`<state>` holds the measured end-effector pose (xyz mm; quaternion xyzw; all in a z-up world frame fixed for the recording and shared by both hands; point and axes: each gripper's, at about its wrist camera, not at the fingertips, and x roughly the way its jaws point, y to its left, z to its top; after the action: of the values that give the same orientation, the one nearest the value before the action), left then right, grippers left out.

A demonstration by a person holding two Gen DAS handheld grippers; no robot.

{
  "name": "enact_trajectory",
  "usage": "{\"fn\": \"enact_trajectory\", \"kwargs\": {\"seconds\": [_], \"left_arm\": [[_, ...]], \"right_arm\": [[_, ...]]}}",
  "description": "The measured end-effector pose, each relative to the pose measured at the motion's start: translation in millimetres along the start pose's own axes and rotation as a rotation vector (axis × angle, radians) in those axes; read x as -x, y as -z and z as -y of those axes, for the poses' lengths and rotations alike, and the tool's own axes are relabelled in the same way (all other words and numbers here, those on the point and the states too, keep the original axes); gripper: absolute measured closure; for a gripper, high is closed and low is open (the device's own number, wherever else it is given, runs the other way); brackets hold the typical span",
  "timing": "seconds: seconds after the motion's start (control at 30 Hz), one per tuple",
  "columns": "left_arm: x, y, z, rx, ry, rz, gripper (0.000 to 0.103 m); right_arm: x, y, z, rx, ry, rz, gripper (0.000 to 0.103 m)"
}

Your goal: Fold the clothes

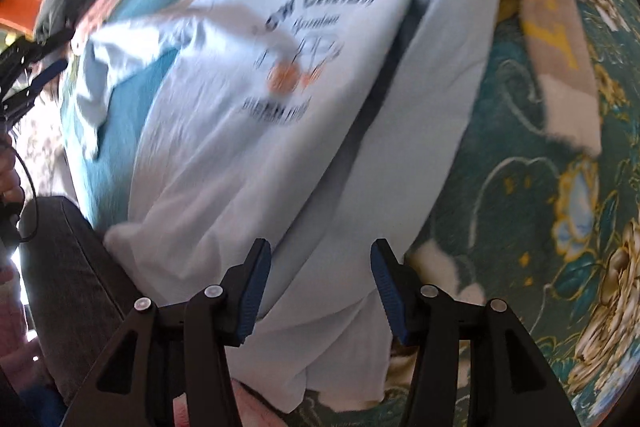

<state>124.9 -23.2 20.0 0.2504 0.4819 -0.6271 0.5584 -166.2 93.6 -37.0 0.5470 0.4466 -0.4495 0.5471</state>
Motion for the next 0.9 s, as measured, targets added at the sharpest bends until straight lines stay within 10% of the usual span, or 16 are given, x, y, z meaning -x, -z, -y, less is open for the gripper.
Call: {"fn": "enact_trajectory", "kwargs": {"seconds": [0.1, 0.23, 0.47, 0.73, 0.9], "left_arm": [[0, 10, -7, 0.03, 0.02, -0.008, 0.043], [12, 12, -16, 0.076, 0.037, 0.043, 0.042], [15, 18, -36, 0.159, 0.061, 0.042, 0.042], [13, 20, -41, 0.194, 0.071, 0.015, 0.041], [4, 22, -30, 0.148, 0.067, -0.041, 0.04]], "right_arm": [[-7, 6, -7, 0.013, 0.031, -0.021, 0.05], [-3, 11, -1, -0.006, 0.096, -0.018, 0.101], [58, 14, 44, -0.043, 0.207, 0.106, 0.102], [123, 16, 177, -0.19, 0.664, 0.198, 0.102], [114, 9, 236, -0.32, 0.768, 0.169, 0.102]]}}
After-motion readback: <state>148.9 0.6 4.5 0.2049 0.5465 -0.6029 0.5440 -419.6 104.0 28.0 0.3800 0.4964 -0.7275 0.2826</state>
